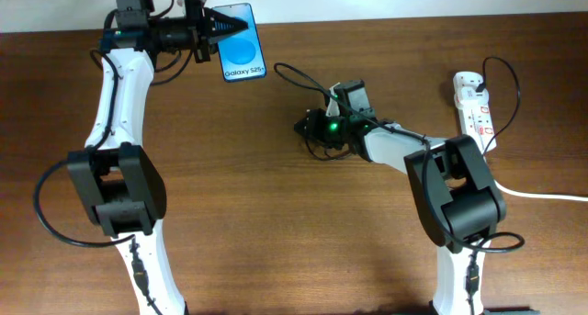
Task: Plug charger to phone and switch on socket
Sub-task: 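Release the phone from the right gripper and grasp the cable's USB-C end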
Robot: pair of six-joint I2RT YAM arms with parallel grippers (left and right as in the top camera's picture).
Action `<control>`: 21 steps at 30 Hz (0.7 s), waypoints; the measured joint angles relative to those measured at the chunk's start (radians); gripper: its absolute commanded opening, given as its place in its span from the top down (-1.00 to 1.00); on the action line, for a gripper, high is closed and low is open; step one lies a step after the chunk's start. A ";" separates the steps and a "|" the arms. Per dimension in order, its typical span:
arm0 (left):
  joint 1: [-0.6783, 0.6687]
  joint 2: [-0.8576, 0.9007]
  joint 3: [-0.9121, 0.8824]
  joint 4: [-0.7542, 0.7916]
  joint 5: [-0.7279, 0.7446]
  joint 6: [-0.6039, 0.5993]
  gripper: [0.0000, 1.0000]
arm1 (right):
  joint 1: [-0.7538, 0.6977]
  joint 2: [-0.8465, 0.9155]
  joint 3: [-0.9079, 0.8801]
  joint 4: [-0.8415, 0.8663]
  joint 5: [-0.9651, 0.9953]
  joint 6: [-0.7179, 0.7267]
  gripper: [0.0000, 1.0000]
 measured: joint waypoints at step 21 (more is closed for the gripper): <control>0.000 0.000 0.000 -0.006 -0.001 0.018 1.00 | -0.017 0.027 0.010 0.035 0.037 -0.012 0.90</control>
